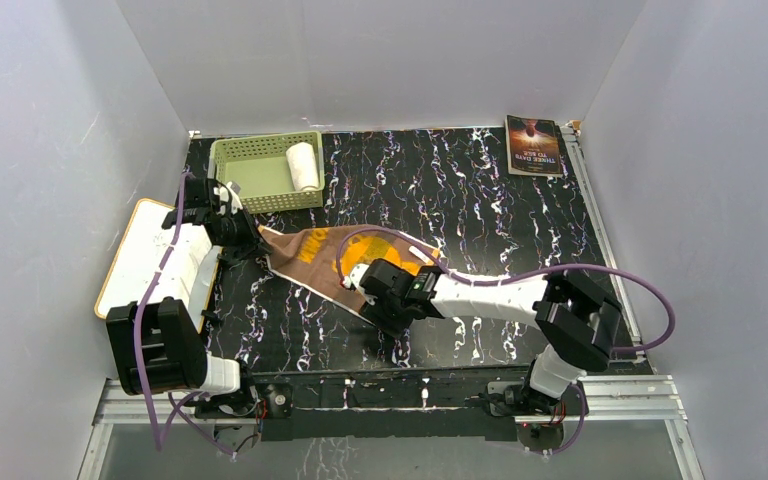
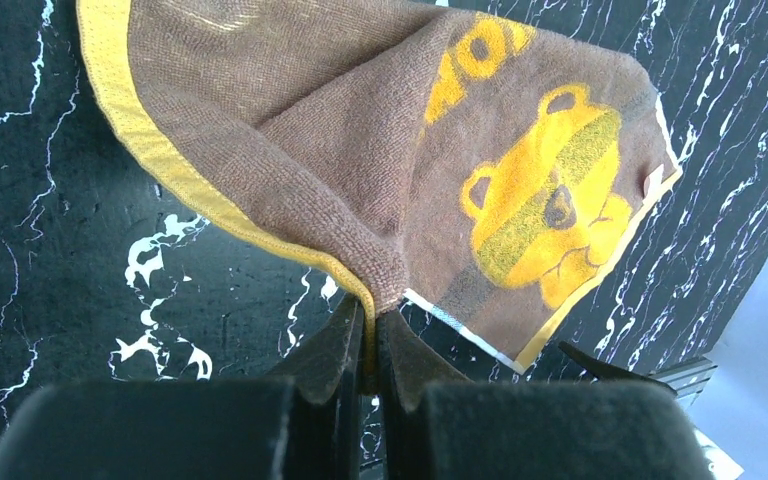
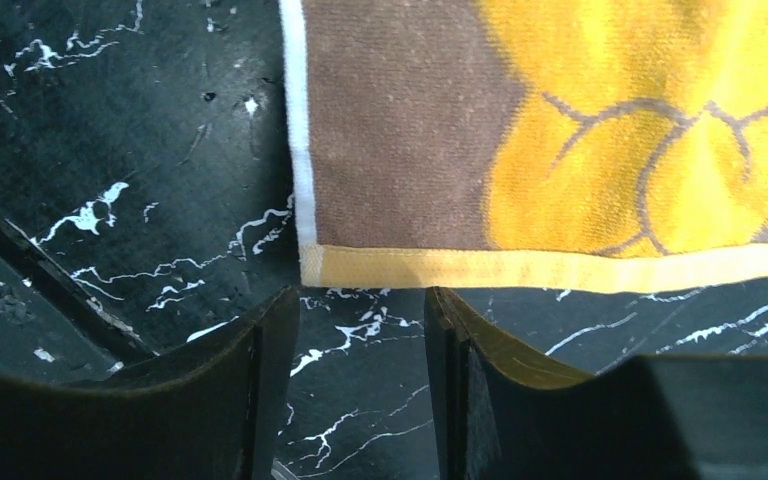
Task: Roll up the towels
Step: Flatten out the towel at the center of the board.
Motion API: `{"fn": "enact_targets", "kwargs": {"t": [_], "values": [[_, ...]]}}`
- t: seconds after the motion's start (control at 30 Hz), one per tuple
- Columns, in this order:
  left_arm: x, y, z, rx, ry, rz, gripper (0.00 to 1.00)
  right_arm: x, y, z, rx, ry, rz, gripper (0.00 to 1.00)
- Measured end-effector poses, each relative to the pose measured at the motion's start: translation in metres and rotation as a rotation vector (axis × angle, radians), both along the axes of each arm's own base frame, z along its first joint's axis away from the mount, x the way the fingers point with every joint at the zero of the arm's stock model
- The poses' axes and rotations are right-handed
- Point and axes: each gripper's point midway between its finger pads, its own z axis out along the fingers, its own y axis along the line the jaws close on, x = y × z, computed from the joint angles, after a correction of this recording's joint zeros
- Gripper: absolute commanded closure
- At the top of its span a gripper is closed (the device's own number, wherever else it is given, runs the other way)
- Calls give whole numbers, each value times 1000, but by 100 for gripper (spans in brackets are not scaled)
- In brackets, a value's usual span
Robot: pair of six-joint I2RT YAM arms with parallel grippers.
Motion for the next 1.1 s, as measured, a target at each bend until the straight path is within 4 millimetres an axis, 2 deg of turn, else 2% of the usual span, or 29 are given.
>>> {"fn": "enact_targets", "kwargs": {"t": [0.37,0.43,0.47,0.5,0.57,0.73,0.8,0.83,0.9,1.0,1.1], "values": [[2,1,0,7,-8,4,100,-5,15,-20,-3,60,72,55],[2,3,0,18,-6,10,100,-5,18,-20,9,57,83,61],[3,5,0,25,-6,13,100,-5,19,-20,14,57,84,68],[3,6,0,30,-7,16,100,-5,21,-20,21,56,87,76],[6,8,3,45,-13,23,100,-4,22,-20,31,50,84,100],[8,15,9,79,-14,41,100,-6,15,-17,82,43,56,100],[7,19,11,98,-8,56,100,-10,8,-5,115,38,41,100],[7,22,14,114,-5,70,100,-8,7,9,153,21,30,100],[9,29,28,149,-21,97,100,3,8,56,286,-52,-9,100],[20,40,69,202,-104,136,100,39,-9,159,548,-255,-125,100],[34,48,113,235,-205,161,100,69,-50,260,756,-477,-267,100]]}}
